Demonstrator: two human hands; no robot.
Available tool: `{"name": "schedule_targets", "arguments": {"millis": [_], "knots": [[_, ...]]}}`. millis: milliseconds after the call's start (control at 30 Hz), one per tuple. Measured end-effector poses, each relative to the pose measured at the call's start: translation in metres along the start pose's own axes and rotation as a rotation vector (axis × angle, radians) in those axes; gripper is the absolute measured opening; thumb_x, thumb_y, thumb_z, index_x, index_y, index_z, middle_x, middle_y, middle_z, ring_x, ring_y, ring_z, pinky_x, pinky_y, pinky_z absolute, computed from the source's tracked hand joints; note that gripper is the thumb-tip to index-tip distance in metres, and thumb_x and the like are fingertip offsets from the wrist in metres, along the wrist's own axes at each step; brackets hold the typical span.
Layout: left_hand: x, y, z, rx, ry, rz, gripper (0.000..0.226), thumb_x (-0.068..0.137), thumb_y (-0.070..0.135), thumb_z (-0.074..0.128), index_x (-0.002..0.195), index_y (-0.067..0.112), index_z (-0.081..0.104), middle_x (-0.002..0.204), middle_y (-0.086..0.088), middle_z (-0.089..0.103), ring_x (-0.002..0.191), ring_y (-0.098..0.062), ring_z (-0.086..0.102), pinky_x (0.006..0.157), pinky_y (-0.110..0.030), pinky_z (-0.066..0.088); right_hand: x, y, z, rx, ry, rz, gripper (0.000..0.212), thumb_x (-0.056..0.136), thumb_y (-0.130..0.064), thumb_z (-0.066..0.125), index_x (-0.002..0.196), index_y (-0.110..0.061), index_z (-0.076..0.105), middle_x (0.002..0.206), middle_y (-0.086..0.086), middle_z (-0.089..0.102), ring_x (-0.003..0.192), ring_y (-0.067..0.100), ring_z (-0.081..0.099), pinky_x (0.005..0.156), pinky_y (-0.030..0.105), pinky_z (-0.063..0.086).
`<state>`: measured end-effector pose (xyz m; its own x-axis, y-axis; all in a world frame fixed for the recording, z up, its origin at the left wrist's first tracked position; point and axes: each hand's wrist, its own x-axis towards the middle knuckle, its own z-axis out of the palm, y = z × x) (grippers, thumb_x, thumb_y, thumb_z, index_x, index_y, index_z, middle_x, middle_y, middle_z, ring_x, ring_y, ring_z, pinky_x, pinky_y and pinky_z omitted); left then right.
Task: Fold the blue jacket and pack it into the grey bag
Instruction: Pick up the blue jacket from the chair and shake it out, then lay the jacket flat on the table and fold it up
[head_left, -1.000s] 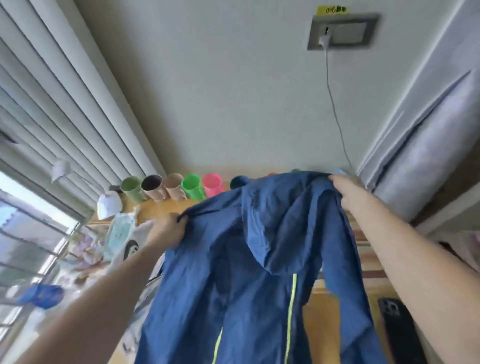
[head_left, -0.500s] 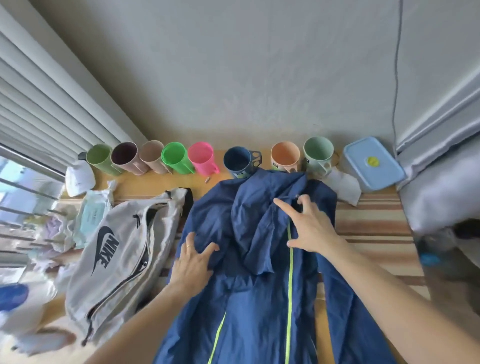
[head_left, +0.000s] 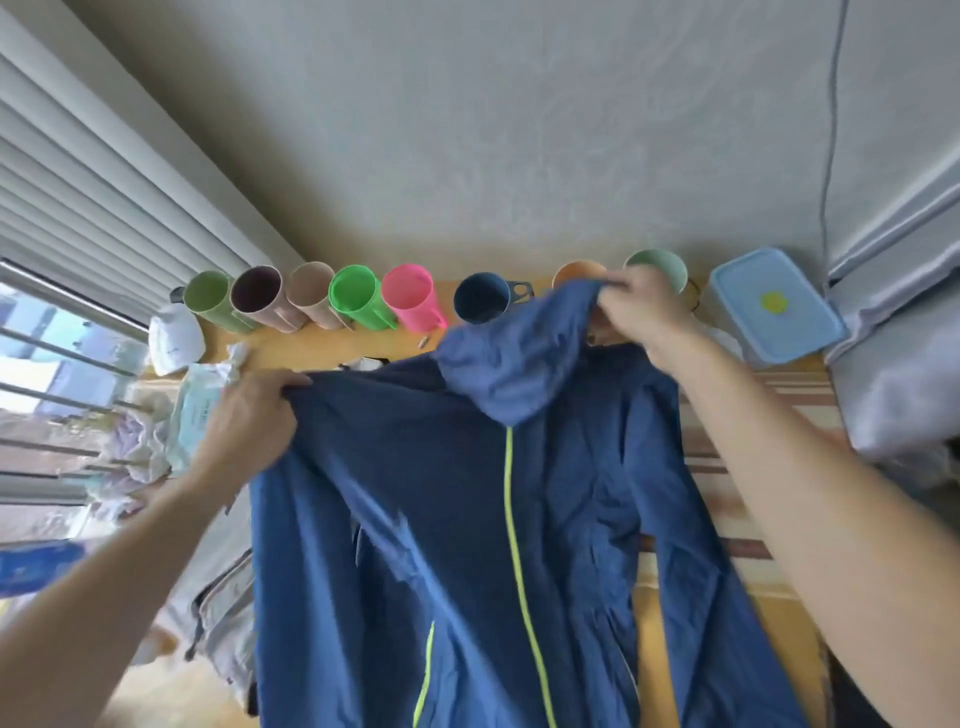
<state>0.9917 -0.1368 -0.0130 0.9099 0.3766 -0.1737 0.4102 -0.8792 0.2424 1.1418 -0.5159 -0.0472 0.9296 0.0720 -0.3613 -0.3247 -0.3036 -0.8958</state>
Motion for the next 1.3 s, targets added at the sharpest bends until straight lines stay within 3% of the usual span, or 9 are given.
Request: {"name": "schedule_targets", "arguments": {"millis": [67,167,333,533,733,933,1100,1200,1300], "knots": [[0.019,-0.006,-0.005,0.013,0.047,-0.122,0.039,0.093,0.006,0.043,0.128,0.002,0.059,0.136,-0.031,0.055,0.121,-0.05,0.053,0.103,-0.054,0.043,0.019,-0.035,0.0,0.397,-0.059,0.029,0.038,0.093,-0.005,0.059,0.129,-0.017,0.057,0.101,0.005,0.074,0.086,0.017,0.073,0.079,0.03,0.061],[0.006,-0.001,0.0,-0.003,0.083,-0.255,0.049,0.1,0.019,0.045,0.147,0.006,0.042,0.145,-0.032,0.044,0.13,-0.05,0.045,0.106,-0.056,0.037,0.014,-0.037,0.002,0.326,-0.051,-0.033,0.081,0.095,-0.019,0.063,0.159,-0.028,0.015,0.124,0.007,0.062,0.11,0.021,0.067,0.099,0.036,0.054],[-0.111,0.005,0.051,-0.082,0.072,0.049,0.022,0.094,0.032,0.062,0.114,0.023,0.056,0.104,-0.004,0.062,0.104,-0.034,0.06,0.081,-0.042,0.044,-0.091,0.077,0.001,-0.06,0.166,0.042,0.032,0.087,-0.034,0.06,0.119,-0.029,0.06,0.106,0.003,0.073,0.096,0.024,0.07,0.093,0.052,0.055],[-0.233,-0.019,0.146,0.062,-0.622,-0.293,0.075,0.074,0.084,0.054,0.115,0.021,0.05,0.116,0.0,0.059,0.115,-0.027,0.062,0.081,-0.037,0.045,-0.277,0.218,0.033,-0.355,0.111,0.628,0.036,0.092,-0.047,0.064,0.108,-0.015,0.063,0.107,0.005,0.071,0.094,0.026,0.064,0.08,0.035,0.049],[-0.248,-0.032,0.173,0.048,-0.462,-0.241,0.022,0.092,0.036,0.054,0.091,0.014,0.054,0.096,-0.008,0.061,0.093,-0.038,0.063,0.072,-0.039,0.049,-0.312,0.252,0.07,-0.409,0.061,0.561,0.018,0.093,-0.034,0.067,0.09,-0.017,0.06,0.097,0.006,0.069,0.094,0.031,0.065,0.076,0.036,0.049],[-0.253,-0.07,0.148,-0.333,-0.226,-0.398,0.02,0.102,0.031,0.041,0.098,0.017,0.055,0.096,-0.017,0.066,0.076,-0.034,0.056,0.066,-0.039,0.044,-0.326,0.232,0.02,-0.293,0.343,0.369,0.021,0.099,-0.028,0.059,0.099,-0.007,0.054,0.081,-0.001,0.057,0.081,0.03,0.054,0.067,0.037,0.035],[-0.279,-0.089,0.152,-0.346,-0.311,-0.367,0.029,0.102,0.026,0.038,0.1,0.004,0.057,0.092,-0.023,0.064,0.096,-0.044,0.06,0.074,-0.043,0.039,-0.355,0.222,0.018,-0.093,0.429,0.341,0.028,0.09,-0.039,0.071,0.097,-0.013,0.062,0.086,-0.002,0.066,0.08,0.019,0.062,0.069,0.036,0.045],[-0.301,-0.097,0.154,-0.473,-0.507,-0.483,0.04,0.1,0.046,0.052,0.096,0.009,0.069,0.094,-0.01,0.071,0.098,-0.034,0.065,0.077,-0.039,0.045,-0.378,0.24,0.029,0.053,0.168,0.526,0.024,0.084,-0.032,0.079,0.094,-0.011,0.075,0.086,0.001,0.078,0.082,0.017,0.072,0.075,0.034,0.055],[-0.315,-0.104,0.158,-0.575,-0.625,-0.415,0.02,0.088,0.034,0.076,0.097,0.017,0.072,0.095,0.0,0.077,0.089,-0.019,0.072,0.077,-0.034,0.055,-0.397,0.267,0.036,-0.036,0.08,0.574,0.018,0.083,-0.012,0.079,0.101,-0.008,0.077,0.095,0.005,0.081,0.089,0.02,0.075,0.079,0.035,0.058]]}}
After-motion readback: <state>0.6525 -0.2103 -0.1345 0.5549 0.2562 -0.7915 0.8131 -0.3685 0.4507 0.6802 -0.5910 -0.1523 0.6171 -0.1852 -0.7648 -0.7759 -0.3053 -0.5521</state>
